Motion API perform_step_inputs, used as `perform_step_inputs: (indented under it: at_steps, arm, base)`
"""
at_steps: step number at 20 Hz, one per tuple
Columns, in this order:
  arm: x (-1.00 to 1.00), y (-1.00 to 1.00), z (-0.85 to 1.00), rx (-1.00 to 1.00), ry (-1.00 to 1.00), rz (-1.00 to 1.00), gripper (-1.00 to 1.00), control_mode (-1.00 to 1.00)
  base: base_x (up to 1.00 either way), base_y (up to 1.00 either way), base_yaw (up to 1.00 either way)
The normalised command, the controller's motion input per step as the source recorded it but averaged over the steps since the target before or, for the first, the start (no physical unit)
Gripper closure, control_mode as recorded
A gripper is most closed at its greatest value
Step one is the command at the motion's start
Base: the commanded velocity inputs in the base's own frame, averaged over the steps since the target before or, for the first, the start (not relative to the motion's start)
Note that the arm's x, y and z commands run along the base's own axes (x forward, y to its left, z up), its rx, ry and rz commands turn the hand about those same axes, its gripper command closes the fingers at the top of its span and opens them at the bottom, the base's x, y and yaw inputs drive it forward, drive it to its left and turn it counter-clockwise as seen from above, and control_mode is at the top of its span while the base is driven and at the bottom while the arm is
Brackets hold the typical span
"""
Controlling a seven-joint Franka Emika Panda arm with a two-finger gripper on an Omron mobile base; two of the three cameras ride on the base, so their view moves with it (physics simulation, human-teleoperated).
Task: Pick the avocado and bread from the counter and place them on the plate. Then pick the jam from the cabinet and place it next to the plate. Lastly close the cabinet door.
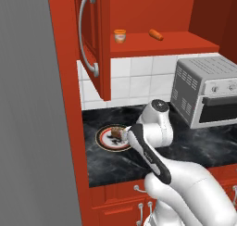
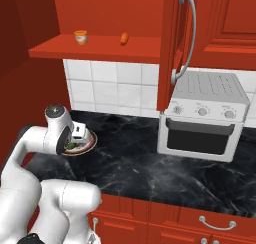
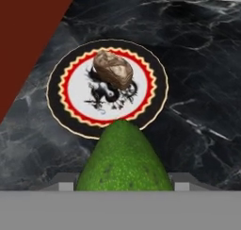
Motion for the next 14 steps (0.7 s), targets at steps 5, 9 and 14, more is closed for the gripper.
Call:
perform_step_inputs:
  at_steps: [5, 9, 14]
  arm:
    - [0.45, 0.44, 0.0, 0.0, 0.02, 0.0, 1.0, -1.0]
    - [0.38, 0.35, 0.0, 0.0, 0.08, 0.0, 1.0, -1.0]
    - [0.34, 0.25, 0.0, 0.0, 0.13, 0.0, 1.0, -1.0]
  base:
    - [0.0, 0.0, 0.0]
    - [0.0, 0.0, 0.0]
    - [0.0, 0.0, 0.0]
